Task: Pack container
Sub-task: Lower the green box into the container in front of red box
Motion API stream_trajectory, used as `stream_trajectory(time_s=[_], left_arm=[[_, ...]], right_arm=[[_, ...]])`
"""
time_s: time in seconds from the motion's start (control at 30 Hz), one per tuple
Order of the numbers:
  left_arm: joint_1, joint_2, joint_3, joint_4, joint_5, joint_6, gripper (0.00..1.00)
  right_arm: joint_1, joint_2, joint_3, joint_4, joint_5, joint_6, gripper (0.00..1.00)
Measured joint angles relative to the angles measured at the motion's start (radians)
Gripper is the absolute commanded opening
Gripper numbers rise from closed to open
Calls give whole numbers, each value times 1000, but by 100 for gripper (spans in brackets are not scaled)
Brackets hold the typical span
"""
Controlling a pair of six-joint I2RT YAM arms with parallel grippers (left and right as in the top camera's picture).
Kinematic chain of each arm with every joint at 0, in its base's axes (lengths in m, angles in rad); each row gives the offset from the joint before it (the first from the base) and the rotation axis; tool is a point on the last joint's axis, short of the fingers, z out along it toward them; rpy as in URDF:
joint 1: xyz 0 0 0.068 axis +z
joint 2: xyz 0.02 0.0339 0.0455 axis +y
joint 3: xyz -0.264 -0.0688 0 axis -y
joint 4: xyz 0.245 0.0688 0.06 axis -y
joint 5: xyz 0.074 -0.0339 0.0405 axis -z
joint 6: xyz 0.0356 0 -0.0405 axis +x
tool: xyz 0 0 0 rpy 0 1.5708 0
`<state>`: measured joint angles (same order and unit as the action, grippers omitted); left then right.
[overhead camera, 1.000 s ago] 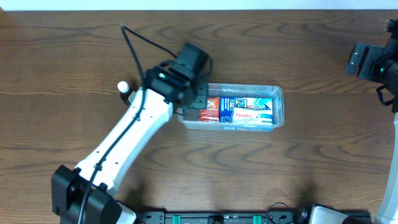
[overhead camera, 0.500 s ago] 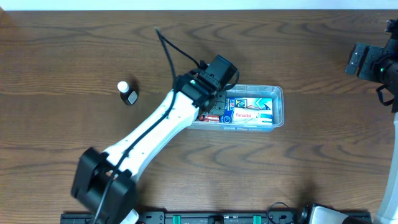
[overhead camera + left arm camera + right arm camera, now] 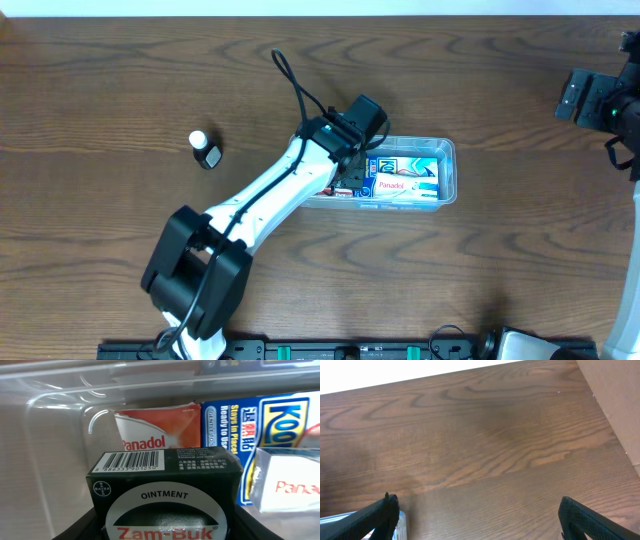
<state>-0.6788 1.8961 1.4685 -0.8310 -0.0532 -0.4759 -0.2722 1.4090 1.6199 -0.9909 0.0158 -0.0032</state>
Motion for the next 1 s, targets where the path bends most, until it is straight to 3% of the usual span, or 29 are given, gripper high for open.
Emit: stream_trajectory(time_s=[1.0], left_arm=[[0,47,0,57,1,-1,52]], right_arm=[[0,0,0,0,0,0,99]])
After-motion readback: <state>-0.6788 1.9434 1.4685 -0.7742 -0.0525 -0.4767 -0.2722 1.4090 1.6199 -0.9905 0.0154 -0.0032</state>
